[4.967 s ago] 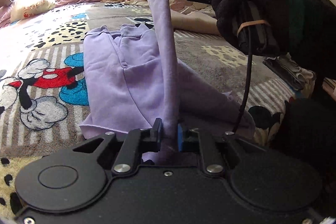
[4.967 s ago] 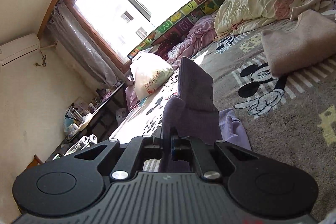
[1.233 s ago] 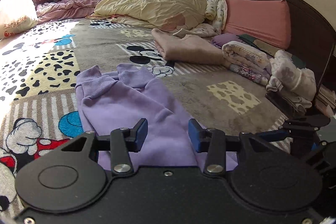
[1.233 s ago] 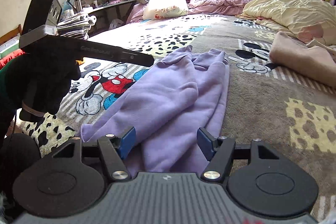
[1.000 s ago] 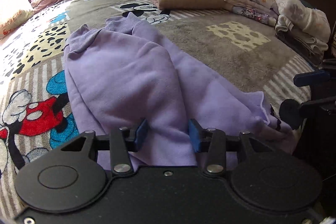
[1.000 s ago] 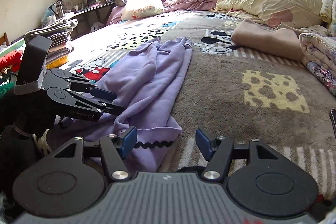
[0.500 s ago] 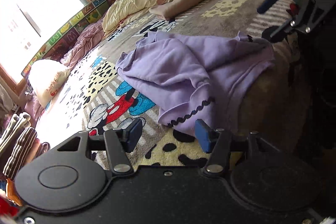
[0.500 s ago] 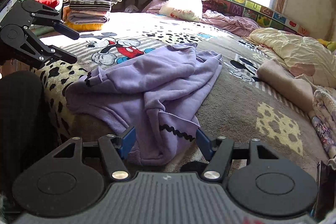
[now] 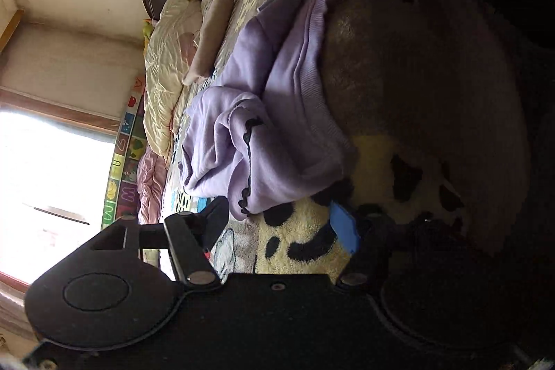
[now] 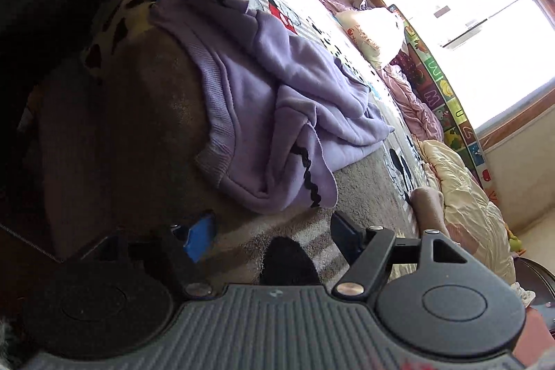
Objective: Fold clothes
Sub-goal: 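Lift the bundle end with both tools and fold it over in half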
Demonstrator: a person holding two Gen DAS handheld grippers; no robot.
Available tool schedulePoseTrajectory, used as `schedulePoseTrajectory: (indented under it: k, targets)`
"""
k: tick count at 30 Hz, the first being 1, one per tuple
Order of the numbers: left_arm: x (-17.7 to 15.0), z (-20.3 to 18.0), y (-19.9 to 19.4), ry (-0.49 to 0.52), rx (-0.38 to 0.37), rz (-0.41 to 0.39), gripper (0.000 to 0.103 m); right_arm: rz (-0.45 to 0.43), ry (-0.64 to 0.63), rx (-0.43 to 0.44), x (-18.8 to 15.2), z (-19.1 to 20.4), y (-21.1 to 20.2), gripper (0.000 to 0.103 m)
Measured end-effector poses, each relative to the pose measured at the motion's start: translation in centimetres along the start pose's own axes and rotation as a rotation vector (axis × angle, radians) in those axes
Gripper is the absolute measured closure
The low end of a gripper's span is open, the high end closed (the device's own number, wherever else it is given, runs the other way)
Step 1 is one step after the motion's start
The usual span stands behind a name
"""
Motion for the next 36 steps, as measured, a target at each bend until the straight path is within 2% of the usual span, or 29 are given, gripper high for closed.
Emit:
schedulePoseTrajectory:
  k: [6,8,12,18,22,24,26,28,31,33,34,36]
  targets:
    - [0.6,1.0,0.4,0.022,0.084,-0.077,0.031,-0.112,0.015,-0.07,0.3,-0.1,-0.4,0.031]
    - [0.2,0.5,0.9,0.075,0.073,-0.087,0.032,-0.127,0.03,-0.087,0.0,-0.3,-0.2,0.03]
    - [-0.9,-0.1,1.2,0.193,0.123,-0.125,0.032,-0.13,-0.007,-0.079,-0.8,-0.4,0.0,0.03]
    - [-0.5,1.6,2.2,0.377,0.071,-0.185,0.026,-0.172,-0.07,-0.09,-0.8,-0.3,0.5,0.03]
    - [-0.6,2.6,2.4,0.462,0.065,-0.237,0.025,-0.231,-0.171,-0.075,-0.1,-0.2,0.7,0.03]
    - [-0.4,2.7,2.2,0.46,0.073,-0.248,0.03,-0.251,-0.215,-0.051,-0.3,-0.1,0.8,0.03]
    - [-0.5,2.3,1.9,0.444,0.075,-0.25,0.048,-0.263,-0.225,-0.022,-0.8,-0.1,0.6,0.042]
    - [-0.8,1.3,1.7,0.419,0.074,-0.238,0.059,-0.259,-0.209,-0.013,-1.2,-0.2,0.1,0.047]
    - [-0.5,0.4,2.1,0.369,0.057,-0.209,0.068,-0.254,-0.157,0.005,-1.6,-0.3,0.1,0.055]
    - [0.3,1.1,1.9,0.286,0.049,-0.195,0.074,-0.248,-0.117,0.027,-1.2,-0.8,0.3,0.062]
    - [0.8,1.9,1.6,0.226,0.046,-0.192,0.075,-0.247,-0.094,0.039,-1.0,-1.6,0.3,0.073]
    - [1.5,4.2,0.8,0.089,0.03,-0.191,0.076,-0.247,-0.045,0.061,-0.3,-3.7,0.3,0.077]
Point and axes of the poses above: each gripper's, at about its wrist camera, not at the fingertips, and y roughly the way its jaws point, z to its left, x to its top, the point moved 1 cm from there along y, roughly the way its jaws point, and after that the axes turned 9 degrees about -x, right-handed, at the moved point
